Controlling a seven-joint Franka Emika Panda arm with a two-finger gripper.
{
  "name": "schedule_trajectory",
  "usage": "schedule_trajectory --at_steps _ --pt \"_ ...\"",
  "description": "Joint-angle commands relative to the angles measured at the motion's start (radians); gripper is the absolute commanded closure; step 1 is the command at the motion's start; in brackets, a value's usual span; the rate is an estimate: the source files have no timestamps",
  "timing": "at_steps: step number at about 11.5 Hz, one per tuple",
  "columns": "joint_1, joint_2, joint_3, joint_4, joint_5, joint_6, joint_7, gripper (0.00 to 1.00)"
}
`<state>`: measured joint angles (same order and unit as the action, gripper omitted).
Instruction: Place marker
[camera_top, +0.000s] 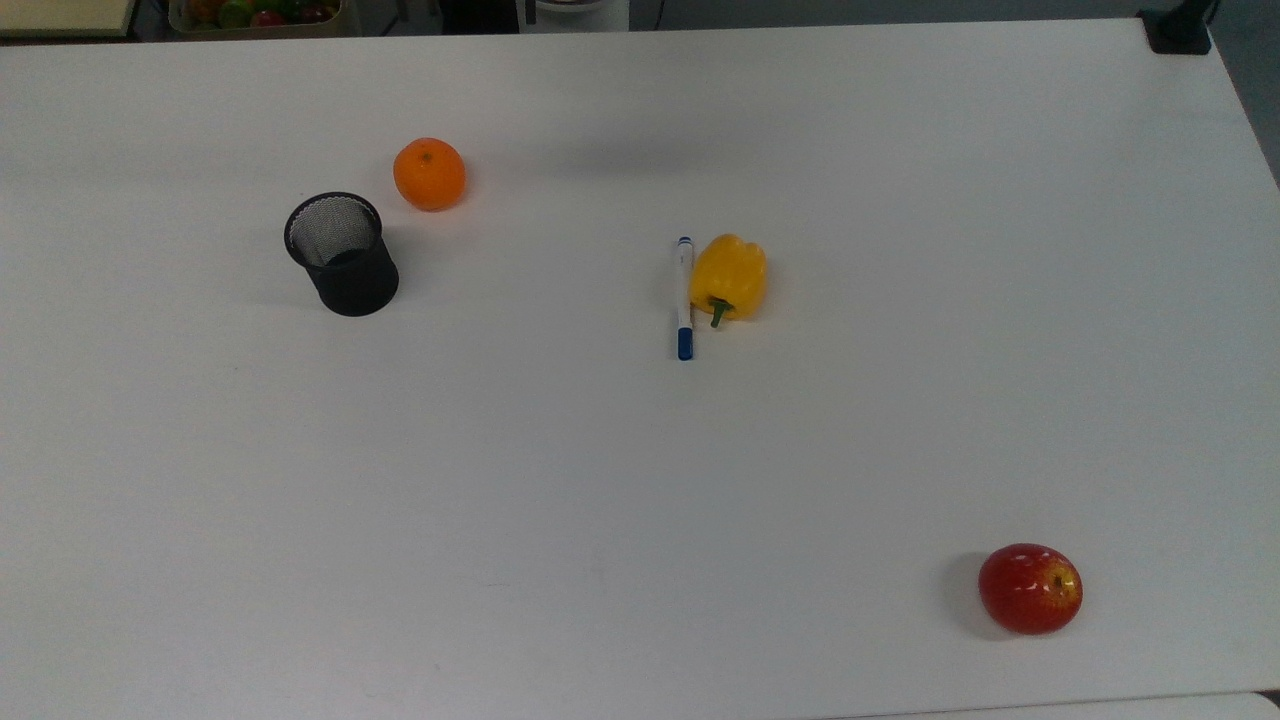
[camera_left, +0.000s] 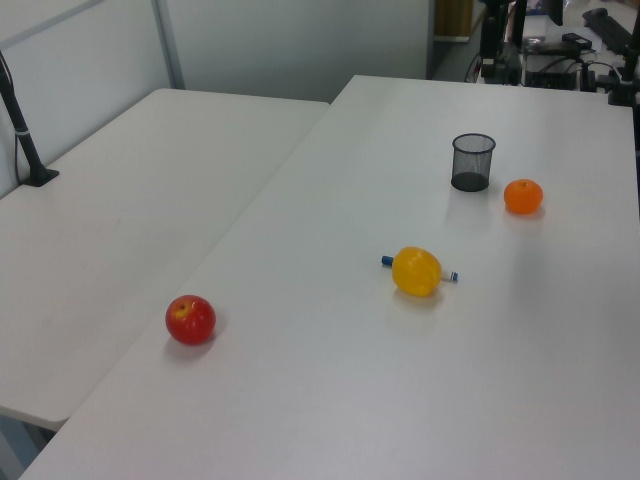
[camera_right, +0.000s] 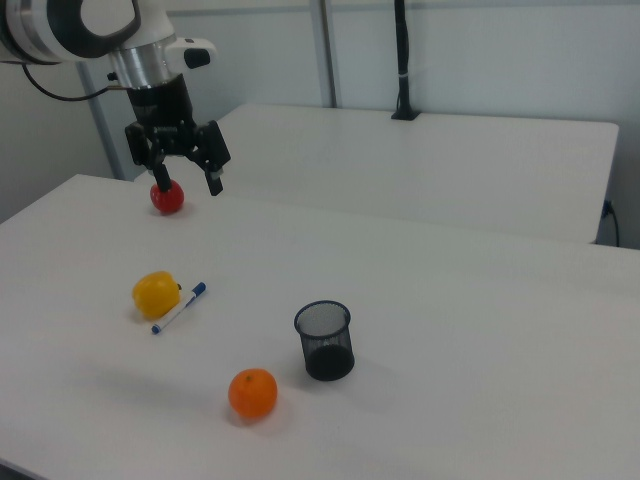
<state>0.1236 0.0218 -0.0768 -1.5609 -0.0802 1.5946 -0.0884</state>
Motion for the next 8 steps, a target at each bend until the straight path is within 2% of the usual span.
schedule_trajectory --at_steps 1,5,6,8 --pt "0.02 0.0 -0.001 0.001 0.01 -0.005 0.027 0.0" --pt "0.022 0.001 -0.001 0.001 0.01 -0.002 0.029 0.0" --pt "0.024 0.001 0.0 -0.001 0.011 0.004 0.063 0.0" --pt "0.045 0.009 0.006 -0.001 0.017 0.014 0.224 0.0"
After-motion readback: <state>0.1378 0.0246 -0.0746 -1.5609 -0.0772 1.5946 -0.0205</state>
